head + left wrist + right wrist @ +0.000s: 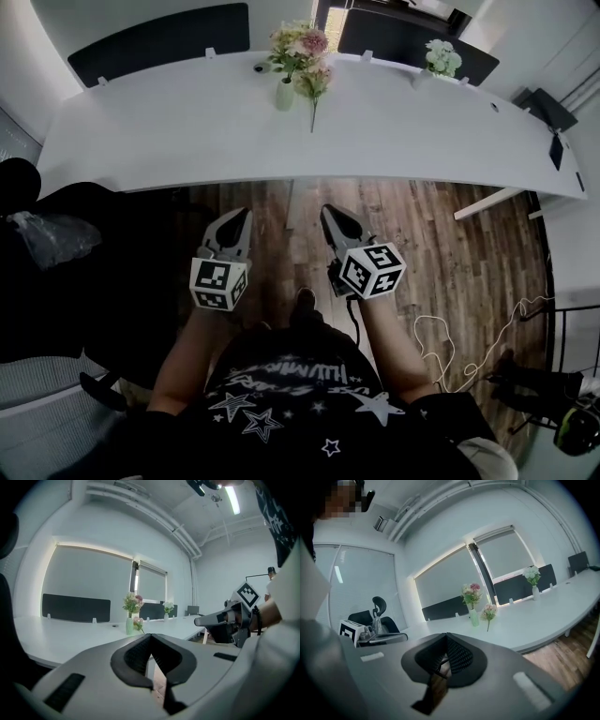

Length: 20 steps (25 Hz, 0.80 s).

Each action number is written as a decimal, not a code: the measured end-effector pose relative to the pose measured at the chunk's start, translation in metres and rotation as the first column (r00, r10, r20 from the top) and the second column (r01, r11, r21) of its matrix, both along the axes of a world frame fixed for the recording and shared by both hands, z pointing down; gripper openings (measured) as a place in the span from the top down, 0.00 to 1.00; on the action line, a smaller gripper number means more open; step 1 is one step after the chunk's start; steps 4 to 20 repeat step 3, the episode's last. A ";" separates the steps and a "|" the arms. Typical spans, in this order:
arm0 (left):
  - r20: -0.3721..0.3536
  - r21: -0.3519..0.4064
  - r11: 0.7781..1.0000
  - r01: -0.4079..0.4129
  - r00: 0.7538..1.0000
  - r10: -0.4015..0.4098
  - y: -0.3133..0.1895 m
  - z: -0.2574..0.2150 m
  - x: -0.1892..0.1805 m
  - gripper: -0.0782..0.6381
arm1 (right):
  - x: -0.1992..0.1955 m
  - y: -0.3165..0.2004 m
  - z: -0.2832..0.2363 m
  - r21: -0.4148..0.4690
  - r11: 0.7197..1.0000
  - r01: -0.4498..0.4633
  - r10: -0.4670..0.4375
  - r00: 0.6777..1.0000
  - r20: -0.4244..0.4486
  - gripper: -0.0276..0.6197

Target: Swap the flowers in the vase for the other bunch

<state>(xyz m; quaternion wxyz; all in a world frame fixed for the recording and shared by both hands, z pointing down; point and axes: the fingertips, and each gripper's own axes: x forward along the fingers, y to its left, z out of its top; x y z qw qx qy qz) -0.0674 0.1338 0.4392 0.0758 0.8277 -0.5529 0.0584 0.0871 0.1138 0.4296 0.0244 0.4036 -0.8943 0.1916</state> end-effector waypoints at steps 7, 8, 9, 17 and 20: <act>-0.009 0.009 1.000 -0.008 1.000 0.008 0.010 -0.003 -0.008 0.88 | -0.006 0.014 0.000 -0.001 1.000 -0.019 0.019 1.000 -0.001 0.95; -0.009 0.009 1.000 -0.008 1.000 0.008 0.010 -0.003 -0.008 0.88 | -0.006 0.014 0.000 -0.001 1.000 -0.019 0.019 1.000 -0.001 0.95; -0.009 0.009 1.000 -0.008 1.000 0.008 0.010 -0.003 -0.008 0.88 | -0.006 0.014 0.000 -0.001 1.000 -0.019 0.019 1.000 -0.001 0.95; -0.009 0.009 1.000 -0.008 1.000 0.008 0.010 -0.003 -0.008 0.88 | -0.006 0.014 0.000 -0.001 1.000 -0.019 0.019 1.000 -0.001 0.95; -0.009 0.009 1.000 -0.008 1.000 0.008 0.010 -0.003 -0.008 0.88 | -0.006 0.014 0.000 -0.001 1.000 -0.019 0.019 1.000 -0.001 0.95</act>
